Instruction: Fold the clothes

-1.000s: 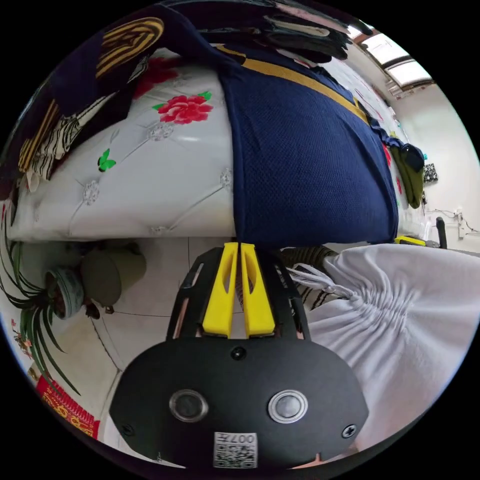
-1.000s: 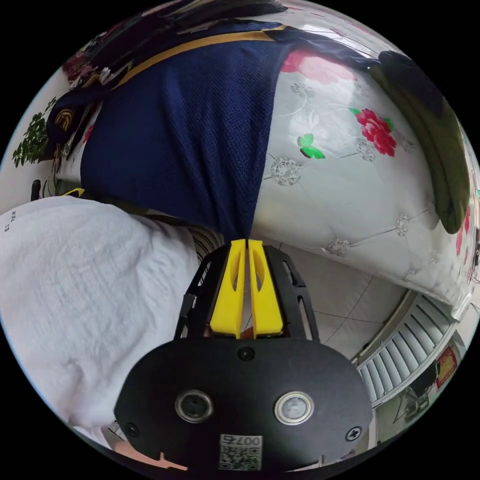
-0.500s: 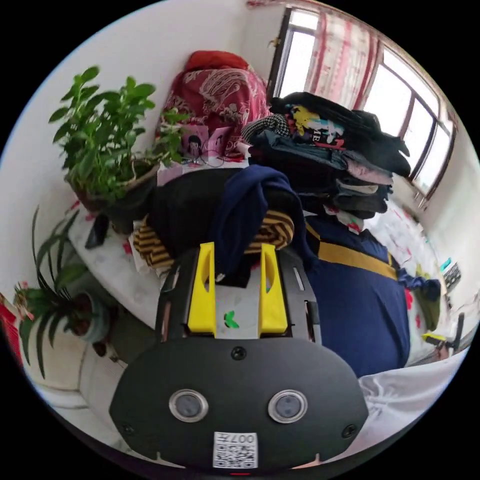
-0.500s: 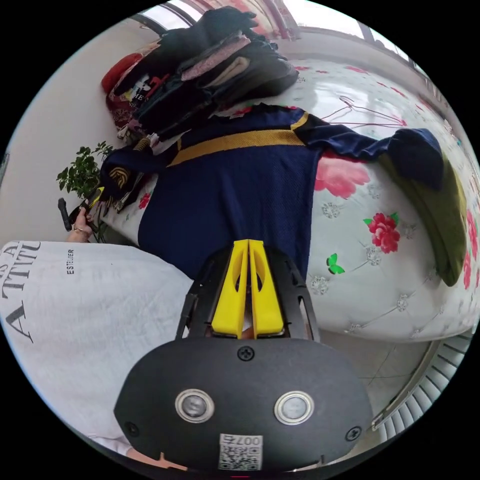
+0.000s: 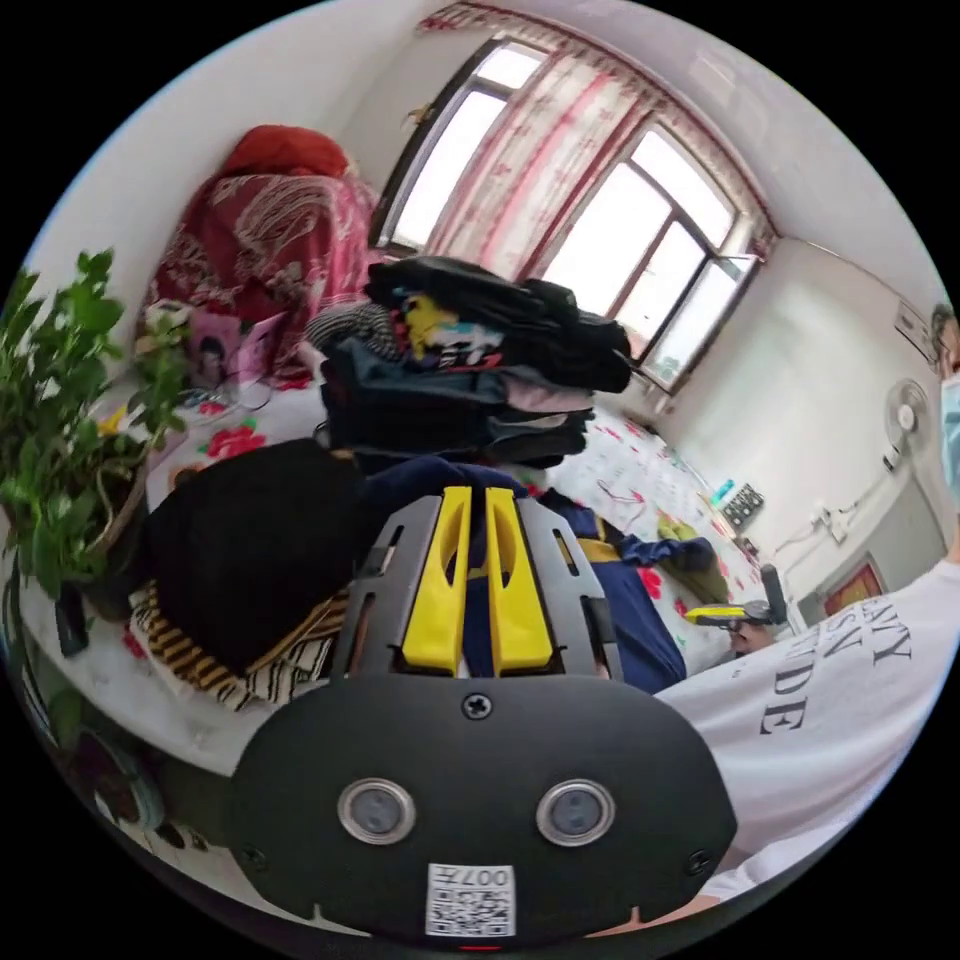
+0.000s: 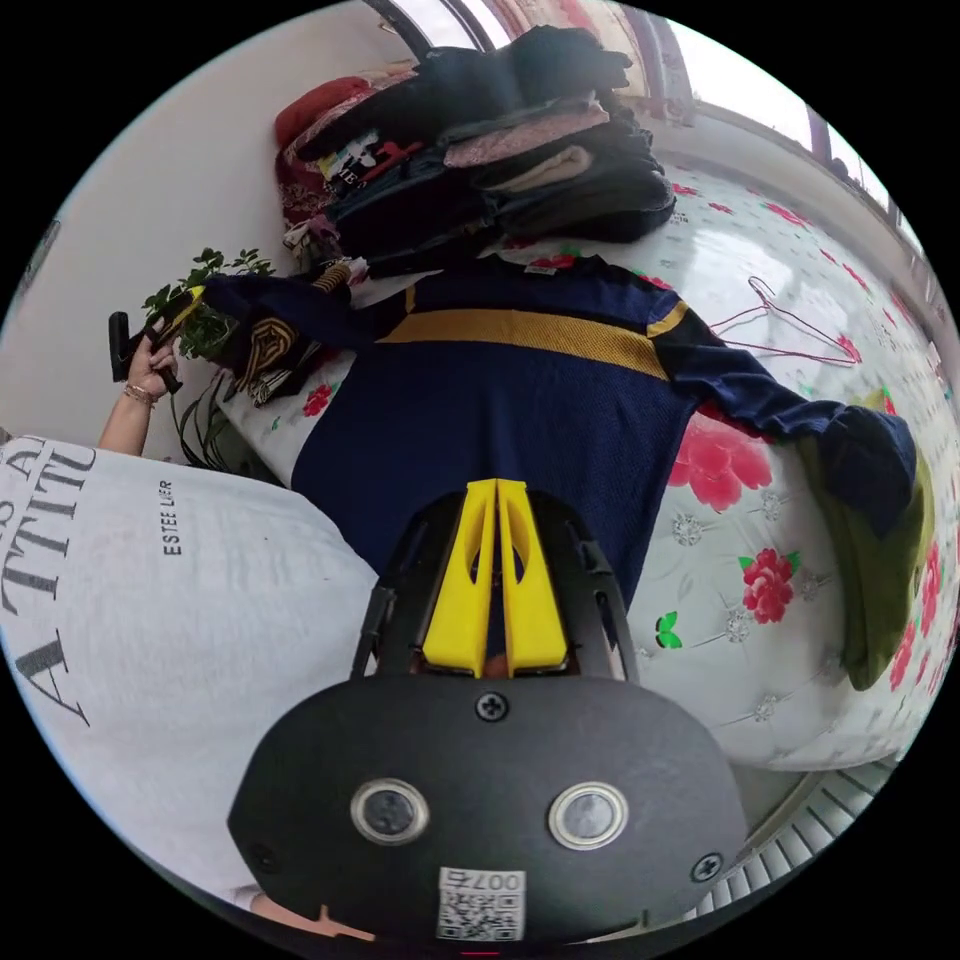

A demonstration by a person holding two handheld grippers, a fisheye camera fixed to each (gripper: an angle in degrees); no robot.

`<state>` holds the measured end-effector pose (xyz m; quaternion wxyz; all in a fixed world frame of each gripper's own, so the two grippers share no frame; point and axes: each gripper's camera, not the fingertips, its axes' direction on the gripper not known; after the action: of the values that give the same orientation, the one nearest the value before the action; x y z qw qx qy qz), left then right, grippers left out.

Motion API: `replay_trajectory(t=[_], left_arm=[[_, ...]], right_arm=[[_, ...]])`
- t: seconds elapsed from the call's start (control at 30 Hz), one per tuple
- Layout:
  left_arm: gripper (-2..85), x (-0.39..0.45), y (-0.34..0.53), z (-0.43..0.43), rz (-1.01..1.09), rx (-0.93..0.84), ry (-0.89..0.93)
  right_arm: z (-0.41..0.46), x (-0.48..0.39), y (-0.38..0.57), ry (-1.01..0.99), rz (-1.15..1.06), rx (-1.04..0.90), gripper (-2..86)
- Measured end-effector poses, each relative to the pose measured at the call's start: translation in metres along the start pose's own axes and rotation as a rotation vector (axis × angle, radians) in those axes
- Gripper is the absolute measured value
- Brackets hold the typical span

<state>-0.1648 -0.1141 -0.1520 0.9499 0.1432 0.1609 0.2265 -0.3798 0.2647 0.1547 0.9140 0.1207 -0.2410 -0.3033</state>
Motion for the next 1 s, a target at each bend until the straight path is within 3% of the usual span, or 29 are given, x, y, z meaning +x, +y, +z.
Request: replay_trajectory(t=[0.1,0.23,0.33,0.43,0.7,0.93,1.0], left_arm=[[1.0,0.067,-0.036,0.038,0.206,-0.034,0.186],[3.3,0.143,-0.042,0.126,0.306,-0.105,0.474],[9.4,0.197,-0.015,0.211,0.325,-0.368,0.609],[11.3,0.210,0.022,0.244,0.331,-0.467,0.504],[9.9,0.141,0.085,0.302,0.299,-0.747,-0.102],[8.9,0.100,0.088,0.352,0.143,-0.782,-0.264],[7.7,0.097,0.093,0.372,0.165,-0.818,-0.341]], right_arm=[[-0.014,0.007,-0.006,-0.066,0.012,0.070,-0.1],[-0.028,0.020,-0.005,-0.067,0.035,0.135,0.4],[-0.031,0.038,0.005,-0.040,0.095,0.104,1.6],[-0.034,0.058,0.026,-0.003,0.165,0.082,2.3],[0.001,0.098,0.024,0.017,0.187,-0.039,3.2],[0.069,0.098,-0.018,0.101,-0.044,-0.300,2.5],[0.062,0.104,-0.023,0.135,-0.046,-0.282,1.5]])
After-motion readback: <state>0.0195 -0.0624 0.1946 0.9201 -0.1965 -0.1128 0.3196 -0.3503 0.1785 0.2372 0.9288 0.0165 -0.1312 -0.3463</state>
